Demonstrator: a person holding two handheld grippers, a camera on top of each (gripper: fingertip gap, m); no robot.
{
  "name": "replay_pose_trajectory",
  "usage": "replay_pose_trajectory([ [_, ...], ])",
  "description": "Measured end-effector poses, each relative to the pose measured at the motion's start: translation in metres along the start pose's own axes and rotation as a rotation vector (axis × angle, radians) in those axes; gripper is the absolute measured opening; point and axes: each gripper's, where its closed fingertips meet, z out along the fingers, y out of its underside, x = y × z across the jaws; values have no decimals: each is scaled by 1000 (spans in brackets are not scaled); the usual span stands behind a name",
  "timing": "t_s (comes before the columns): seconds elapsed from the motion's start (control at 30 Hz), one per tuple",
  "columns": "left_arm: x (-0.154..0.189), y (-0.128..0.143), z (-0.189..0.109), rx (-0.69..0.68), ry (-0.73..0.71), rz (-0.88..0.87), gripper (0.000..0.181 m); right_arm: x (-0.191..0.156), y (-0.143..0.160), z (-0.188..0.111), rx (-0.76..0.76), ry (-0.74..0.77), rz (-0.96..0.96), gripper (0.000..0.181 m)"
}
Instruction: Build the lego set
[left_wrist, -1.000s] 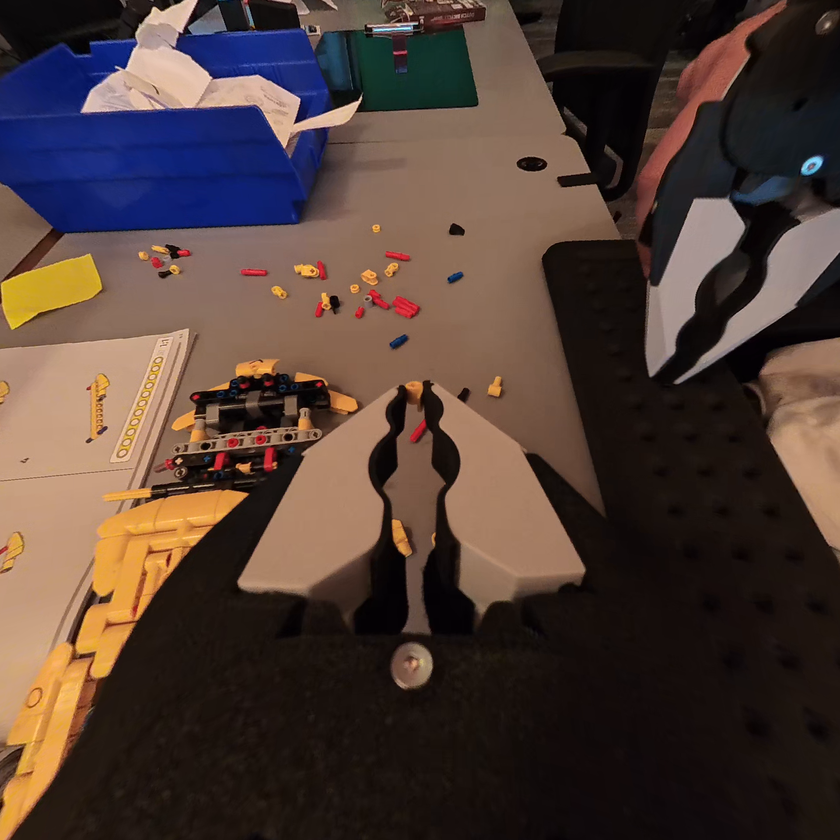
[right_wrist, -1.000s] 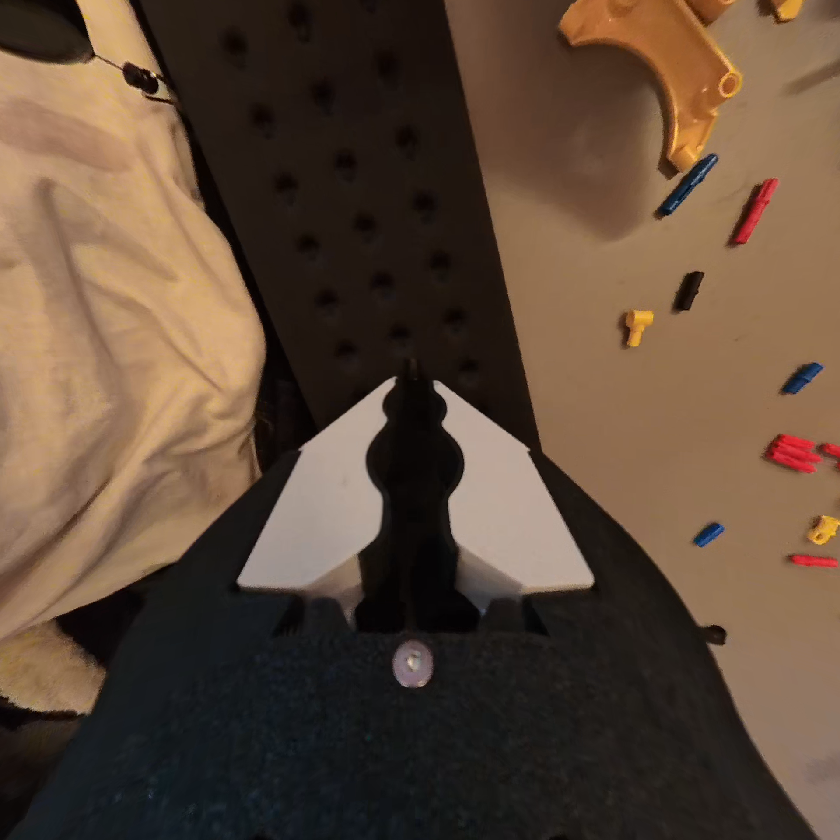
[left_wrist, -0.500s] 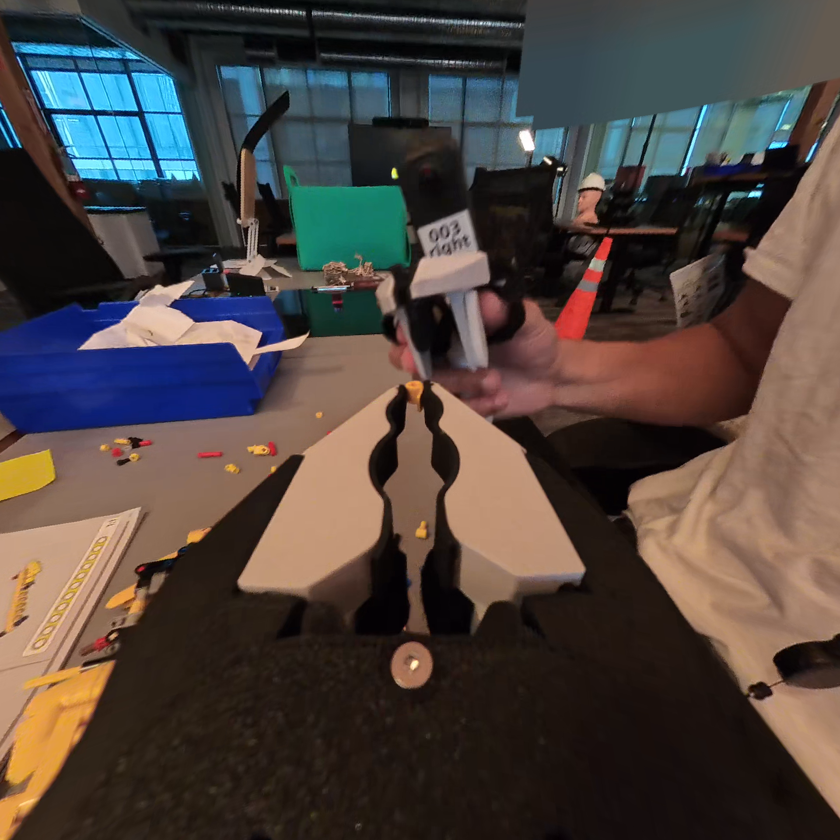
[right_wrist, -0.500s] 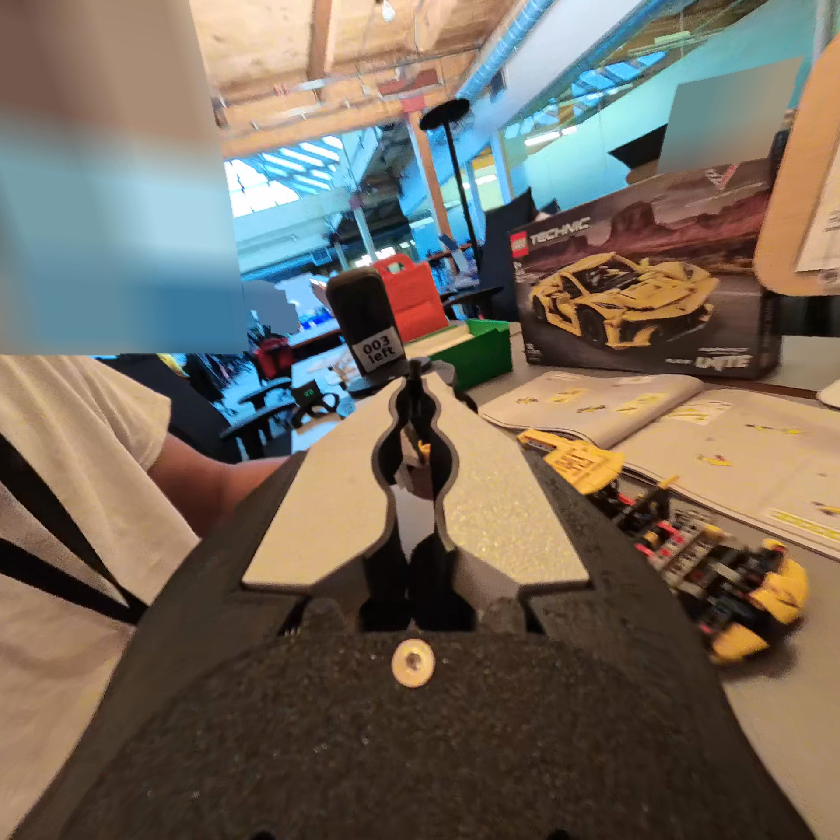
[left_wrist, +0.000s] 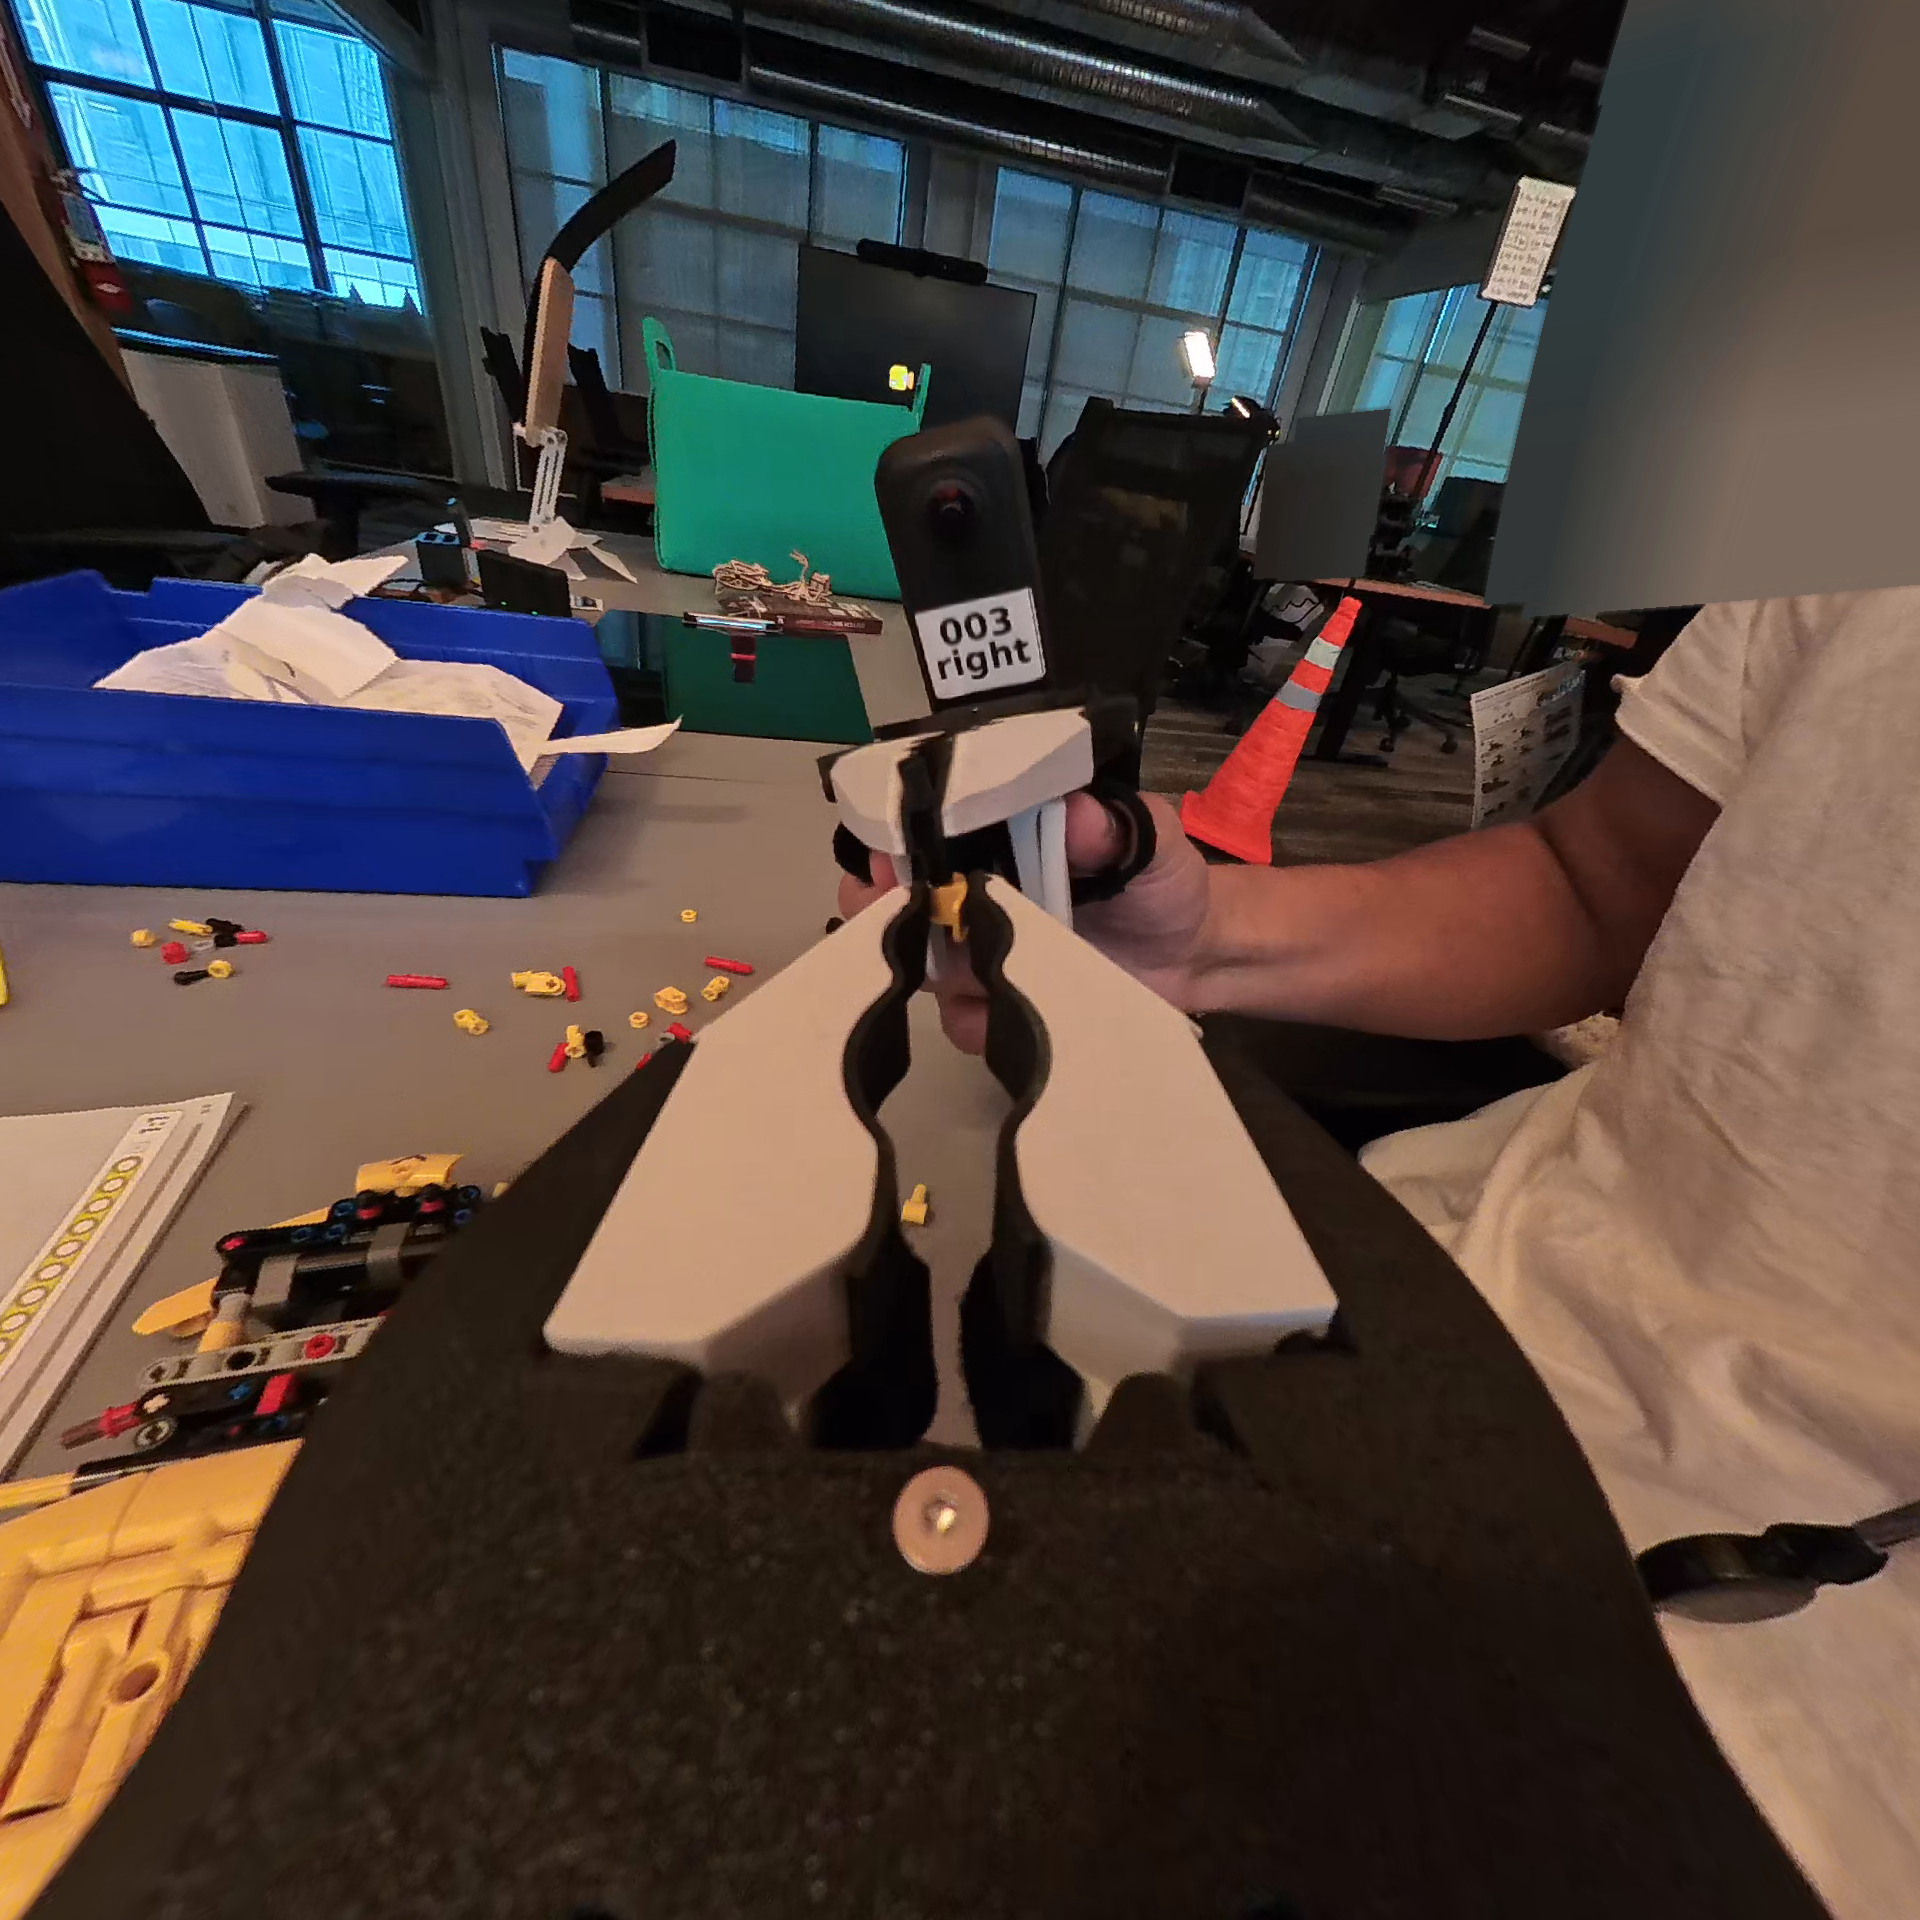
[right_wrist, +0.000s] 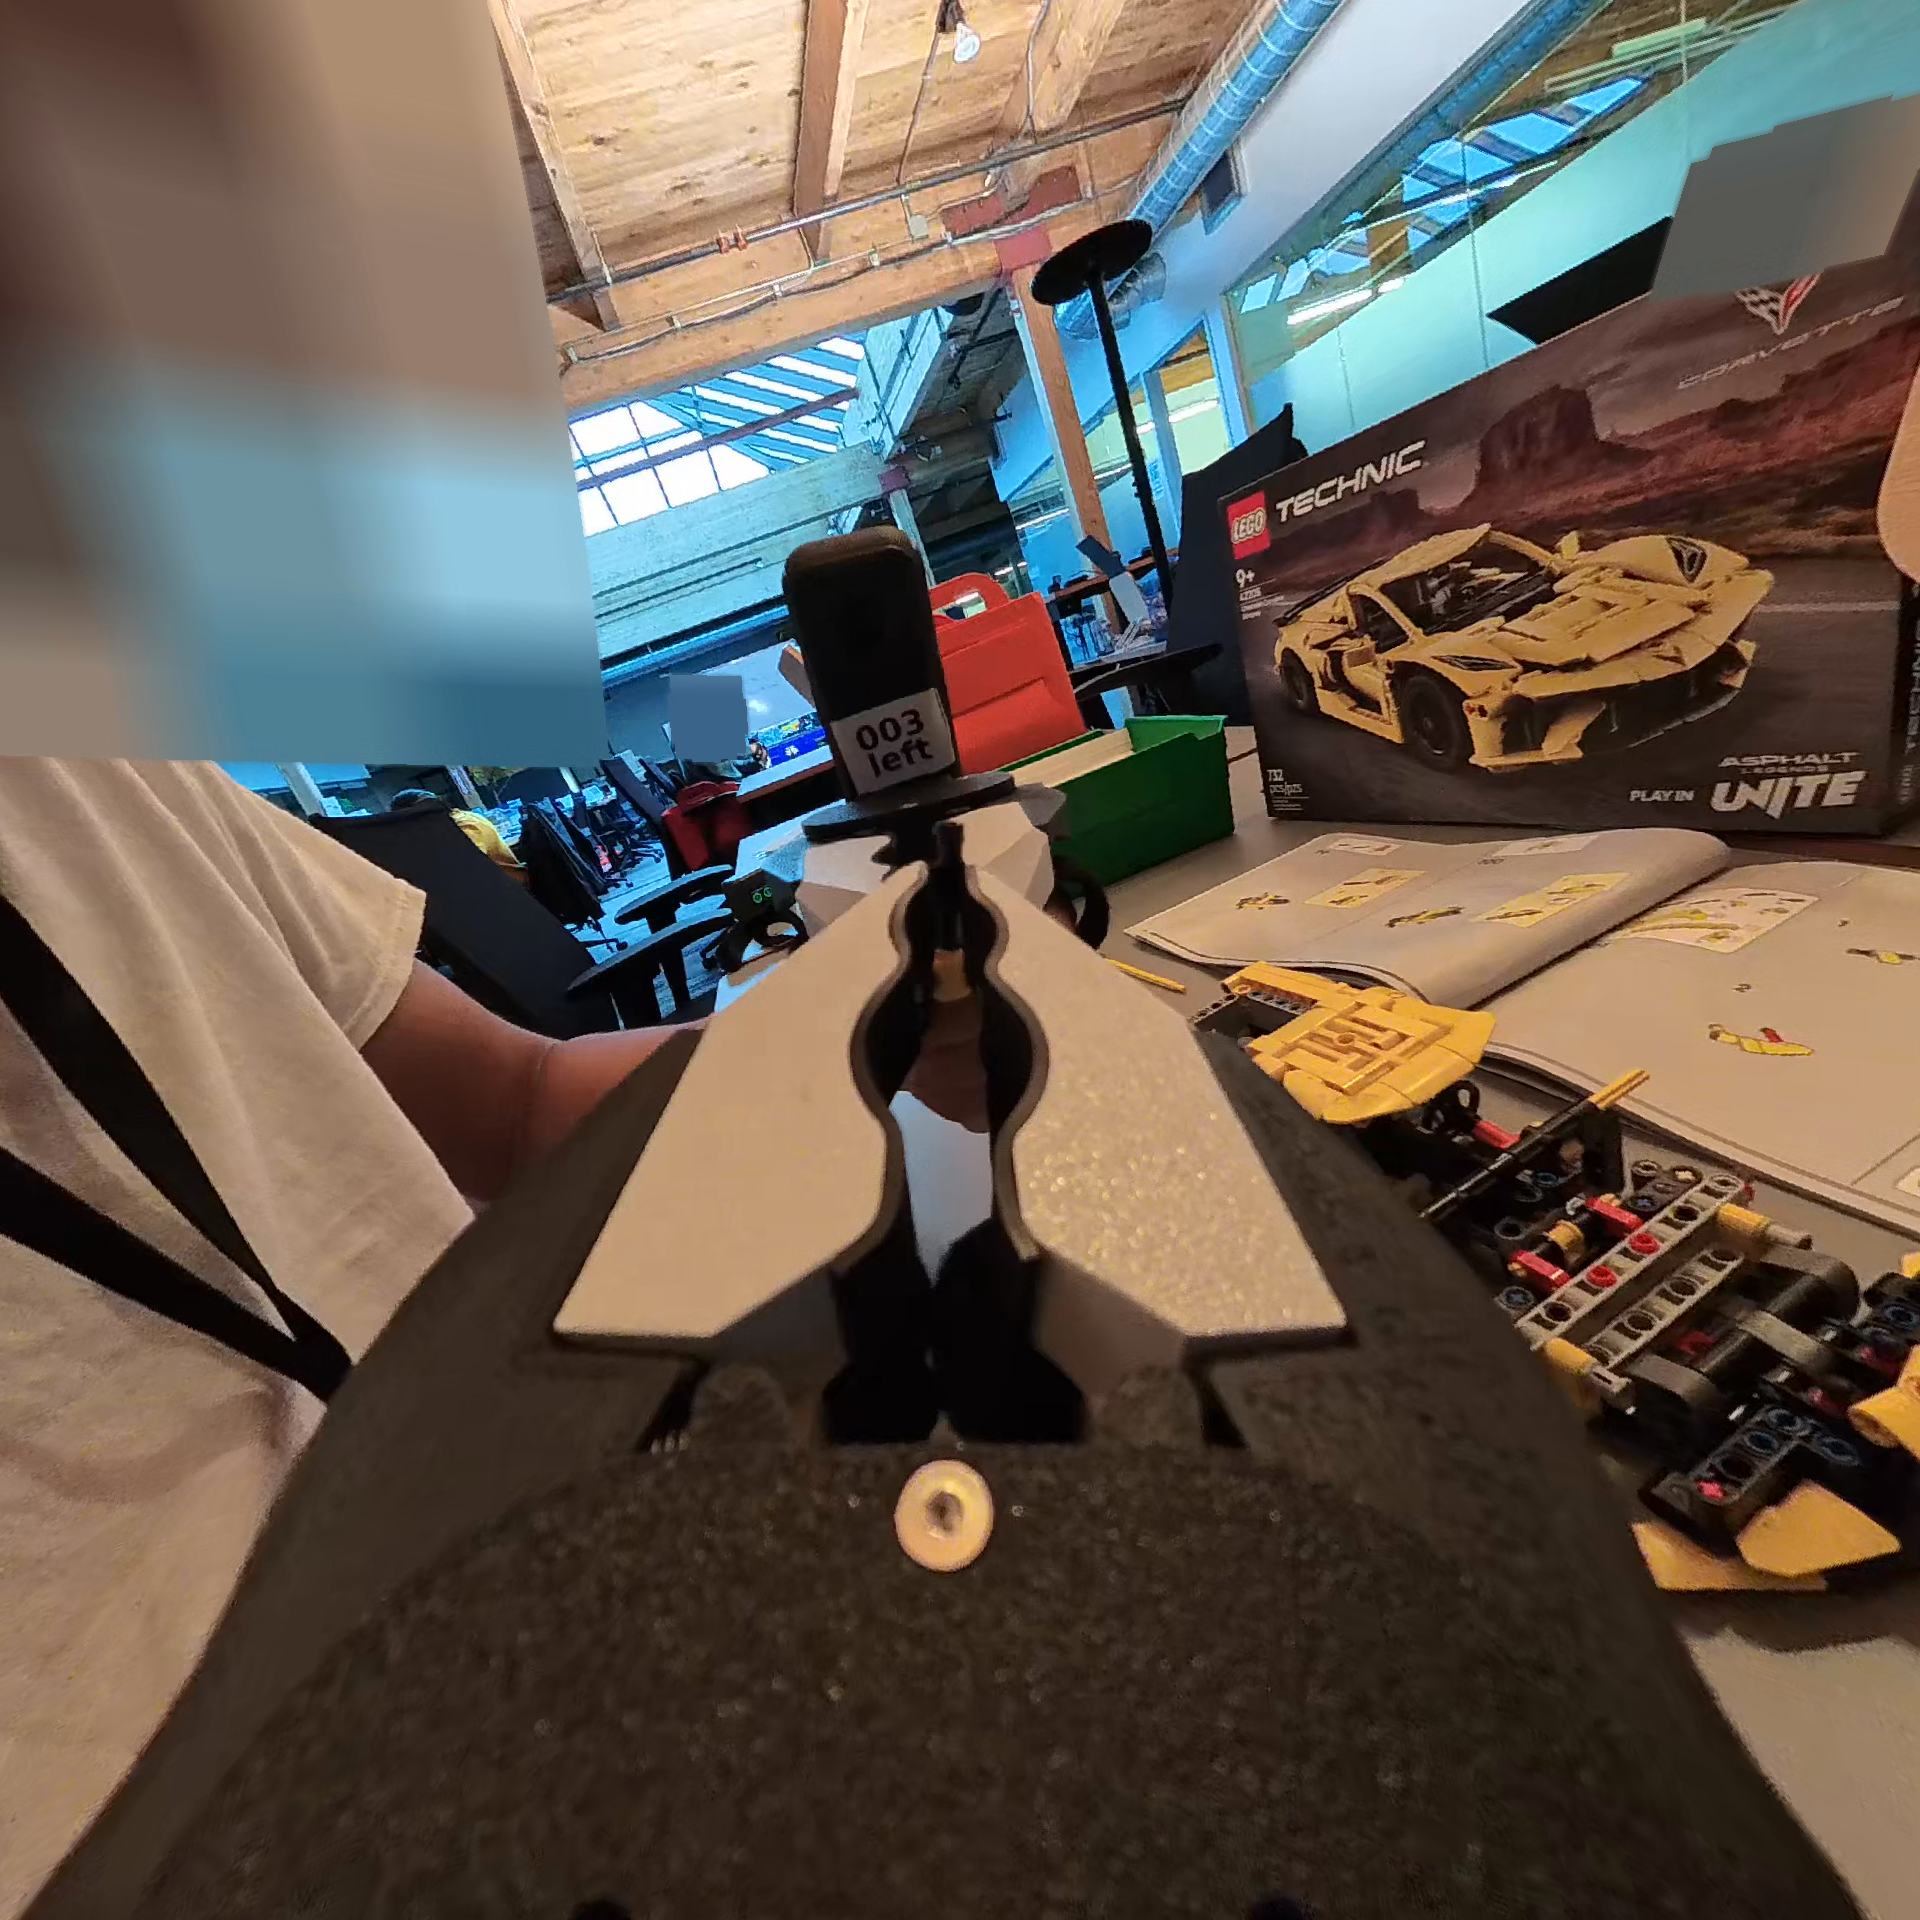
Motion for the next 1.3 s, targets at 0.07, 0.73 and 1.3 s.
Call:
replay_pose_trajectory([
  [0.07,-1,0,0,2,-2,-10,6,3,0,0,2,10,-15,2],
  [0.73,-10,6,7,-8,-64,-15,6,10,1,-9,58,47,-24,3],
  [1.3,-17,6,16,15,-177,23,6,18,-2,-19,180,195,-69,3],
])
